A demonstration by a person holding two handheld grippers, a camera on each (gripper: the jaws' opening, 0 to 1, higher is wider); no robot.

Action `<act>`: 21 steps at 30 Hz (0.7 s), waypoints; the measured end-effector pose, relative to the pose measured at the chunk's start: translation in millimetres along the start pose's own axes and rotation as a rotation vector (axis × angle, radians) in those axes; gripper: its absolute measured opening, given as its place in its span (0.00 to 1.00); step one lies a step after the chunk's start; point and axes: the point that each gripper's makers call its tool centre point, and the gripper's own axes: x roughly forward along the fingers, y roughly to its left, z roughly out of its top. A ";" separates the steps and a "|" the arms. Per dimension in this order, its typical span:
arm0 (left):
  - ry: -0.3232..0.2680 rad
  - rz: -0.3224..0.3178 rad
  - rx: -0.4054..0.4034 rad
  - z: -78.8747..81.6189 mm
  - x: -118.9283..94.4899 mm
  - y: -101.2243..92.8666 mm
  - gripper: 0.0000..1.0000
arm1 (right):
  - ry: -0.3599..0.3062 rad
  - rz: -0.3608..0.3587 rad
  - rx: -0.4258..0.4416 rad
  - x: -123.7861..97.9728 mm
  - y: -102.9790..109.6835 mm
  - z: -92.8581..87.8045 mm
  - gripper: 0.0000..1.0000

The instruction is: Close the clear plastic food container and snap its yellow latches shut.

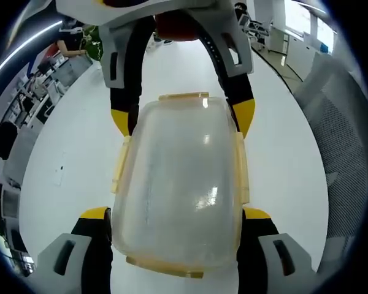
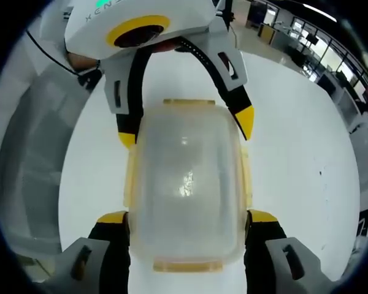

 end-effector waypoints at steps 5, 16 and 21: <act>0.006 0.001 0.003 -0.1 -0.3 0.1 0.85 | -0.008 -0.008 0.007 -0.4 0.0 0.6 0.77; -0.024 0.017 -0.013 1.4 -4.6 -1.6 0.92 | -0.025 -0.048 0.029 0.2 0.1 -2.5 0.82; -0.055 0.031 -0.086 2.1 -11.4 0.4 0.94 | -0.085 -0.087 0.087 -6.8 -1.0 1.1 0.81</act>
